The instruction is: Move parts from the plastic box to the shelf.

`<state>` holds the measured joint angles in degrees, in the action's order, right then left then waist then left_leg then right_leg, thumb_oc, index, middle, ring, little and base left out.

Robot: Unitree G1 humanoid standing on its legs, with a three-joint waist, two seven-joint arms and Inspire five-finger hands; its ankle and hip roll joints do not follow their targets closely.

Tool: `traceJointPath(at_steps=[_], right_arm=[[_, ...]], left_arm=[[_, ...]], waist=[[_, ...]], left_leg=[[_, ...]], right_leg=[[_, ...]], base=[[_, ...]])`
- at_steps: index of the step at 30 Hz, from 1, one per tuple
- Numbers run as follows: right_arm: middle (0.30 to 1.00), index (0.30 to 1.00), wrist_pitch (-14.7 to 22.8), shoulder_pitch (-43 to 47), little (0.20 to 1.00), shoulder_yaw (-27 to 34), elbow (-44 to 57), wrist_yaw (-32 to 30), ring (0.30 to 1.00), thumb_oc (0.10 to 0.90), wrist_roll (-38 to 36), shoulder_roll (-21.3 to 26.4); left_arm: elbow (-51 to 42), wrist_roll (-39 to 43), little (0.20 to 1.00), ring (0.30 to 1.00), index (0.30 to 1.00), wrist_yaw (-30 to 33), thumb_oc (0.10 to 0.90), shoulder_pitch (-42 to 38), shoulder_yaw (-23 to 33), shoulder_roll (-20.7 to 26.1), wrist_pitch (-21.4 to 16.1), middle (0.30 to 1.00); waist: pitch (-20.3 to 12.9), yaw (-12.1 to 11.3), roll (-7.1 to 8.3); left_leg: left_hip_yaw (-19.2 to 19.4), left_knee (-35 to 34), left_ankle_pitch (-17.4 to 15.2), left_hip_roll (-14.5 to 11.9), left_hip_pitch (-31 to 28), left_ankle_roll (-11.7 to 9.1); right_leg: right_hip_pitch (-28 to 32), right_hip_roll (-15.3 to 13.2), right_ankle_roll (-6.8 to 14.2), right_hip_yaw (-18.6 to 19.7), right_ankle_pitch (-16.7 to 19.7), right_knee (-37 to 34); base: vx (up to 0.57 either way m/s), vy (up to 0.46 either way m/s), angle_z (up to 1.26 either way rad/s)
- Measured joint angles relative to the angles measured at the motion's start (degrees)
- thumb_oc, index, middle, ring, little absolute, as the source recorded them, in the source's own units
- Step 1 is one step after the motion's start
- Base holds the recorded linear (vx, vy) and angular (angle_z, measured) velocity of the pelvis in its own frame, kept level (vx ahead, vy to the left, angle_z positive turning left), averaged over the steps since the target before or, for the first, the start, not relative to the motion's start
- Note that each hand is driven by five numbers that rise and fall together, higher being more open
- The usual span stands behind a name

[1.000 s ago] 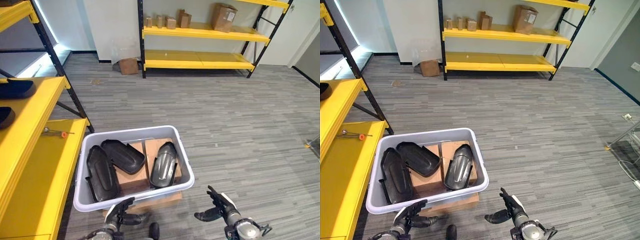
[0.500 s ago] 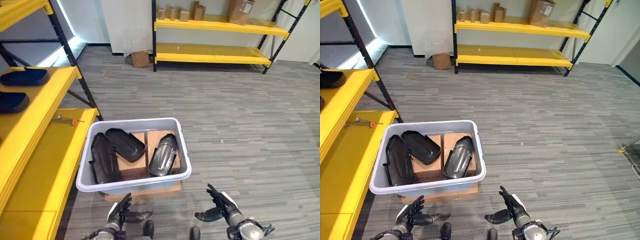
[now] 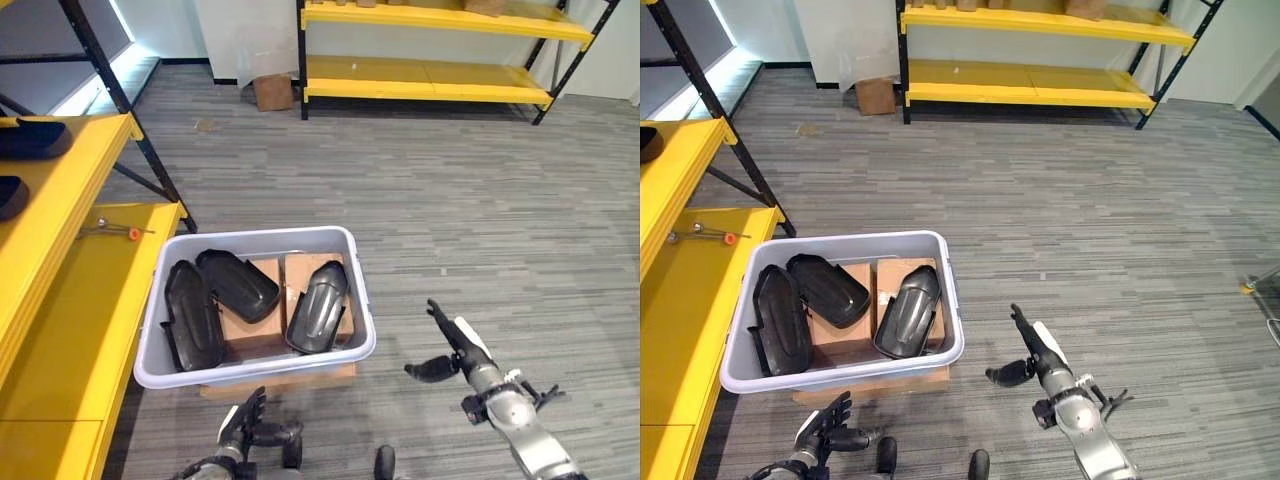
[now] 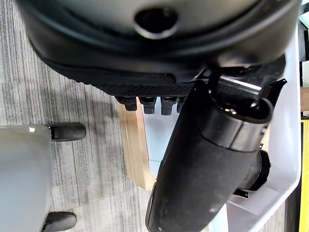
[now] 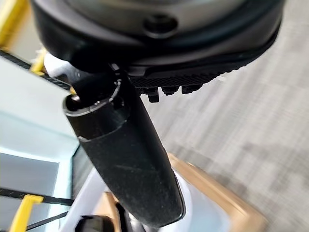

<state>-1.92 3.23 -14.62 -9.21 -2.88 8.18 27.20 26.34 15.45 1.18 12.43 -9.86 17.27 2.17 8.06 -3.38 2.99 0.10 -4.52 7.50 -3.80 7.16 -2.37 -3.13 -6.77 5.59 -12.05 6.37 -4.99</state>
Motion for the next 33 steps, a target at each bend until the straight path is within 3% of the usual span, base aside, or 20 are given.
traceJointPath(at_steps=[2, 3, 9, 14, 19, 22, 28, 33], right_arm=[[1.0, 1.0, 0.16, 6.97, 1.0, -0.64, 0.05, -1.38, 1.0, 0.9, 2.52, 0.28], [1.0, 1.0, -0.07, 10.18, 1.0, -1.25, 0.05, -1.7, 1.0, 0.9, 3.92, 0.07], [1.0, 1.0, -1.55, 25.26, 1.0, -5.04, -1.55, -6.52, 1.0, 0.9, 9.83, -2.41], [1.0, 1.0, -3.64, 28.16, 1.0, -5.54, -4.9, -8.5, 1.0, 0.9, 9.77, -6.77], [1.0, 1.0, -5.26, 28.48, 1.0, -7.52, -5.1, -9.71, 1.0, 0.9, 9.6, -7.44], [1.0, 1.0, -5.88, 32.79, 1.0, -7.64, -12.03, -11.79, 1.0, 0.9, 9.51, -10.85], [1.0, 1.0, -6.58, 34.55, 1.0, -7.38, -14.36, -13.19, 1.0, 0.9, 7.3, -10.97], [1.0, 1.0, -6.74, 36.02, 1.0, -6.54, -14.53, -16.04, 1.0, 0.9, 6.08, -11.08]], left_arm=[[-0.09, -0.01, 1.0, 1.0, 1.0, 0.82, 0.9, -3.83, -1.07, -0.02, -0.31, 1.0], [-0.18, 0.01, 1.0, 1.0, 1.0, 0.82, 0.9, -5.04, -1.61, -0.09, -0.34, 1.0], [-2.3, 0.11, 1.0, 1.0, 1.0, 2.71, 0.9, -7.71, -2.42, 0.68, -0.45, 1.0], [-2.41, 0.17, 1.0, 1.0, 1.0, 3.67, 0.9, -8.85, -3.5, 1.89, -0.69, 1.0], [-2.69, 2.15, 1.0, 1.0, 1.0, 5.11, 0.9, -10.68, -3.43, 2.26, -1.01, 1.0], [-4.12, 2.3, 1.0, 1.0, 1.0, 5.8, 0.9, -11.84, -3.98, 2.38, -1.47, 1.0], [-4.27, 2.34, 1.0, 1.0, 1.0, 6.12, 0.9, -12.04, -6.06, 2.42, -1.77, 1.0], [-4.31, 2.37, 1.0, 1.0, 1.0, 7.35, 0.9, -12.27, -5.79, 2.46, -1.89, 1.0]], waist=[[3.04, -0.14, -0.75], [4.24, -1.57, -1.27], [11.21, -3.94, -2.08], [13.03, -6.0, -1.69], [15.12, -6.37, -1.25], [16.18, -6.45, -1.17], [18.95, -7.52, -1.45], [19.22, -7.83, -1.74]], left_leg=[[-0.67, 0.0, 0.99, -0.07, 2.01, -0.17], [-1.25, -0.01, 1.31, -0.02, 2.81, -0.23], [-2.0, 0.01, 2.21, 0.17, 5.88, -0.25], [-1.97, 0.02, 2.32, 1.05, 7.58, -0.16], [-2.03, 0.03, 2.32, 1.89, 7.93, -0.05], [-1.99, 0.03, 2.62, 1.81, 10.19, 0.05], [-2.23, 0.04, 3.15, 2.1, 12.15, 0.32], [-2.48, 0.04, 3.14, 2.19, 12.82, 0.31]], right_leg=[[-1.4, 0.01, -0.14, -0.92, 0.54, 0.0], [-1.97, -0.02, -0.16, -1.2, 0.67, 0.0], [-4.65, -0.05, -0.42, -1.76, 1.31, 0.02], [-6.31, -0.73, -0.25, -1.89, 1.37, 0.02], [-6.51, -1.61, -0.04, -2.31, 1.37, 0.02], [-8.74, -1.46, 0.11, -2.29, 1.68, 0.02], [-10.52, -1.8, 0.19, -2.42, 2.17, 0.03], [-11.14, -1.86, 0.24, -2.57, 2.12, 0.02]], base=[[-0.1, 0.023, 0.27], [-0.13, 0.039, 0.2], [-0.08, 0.039, 0.07], [-0.04, 0.036, 0.04], [-0.03, 0.027, 0.03], [-0.04, 0.031, -0.01], [-0.01, 0.009, 0.02], [0.0, 0.005, 0.02]])
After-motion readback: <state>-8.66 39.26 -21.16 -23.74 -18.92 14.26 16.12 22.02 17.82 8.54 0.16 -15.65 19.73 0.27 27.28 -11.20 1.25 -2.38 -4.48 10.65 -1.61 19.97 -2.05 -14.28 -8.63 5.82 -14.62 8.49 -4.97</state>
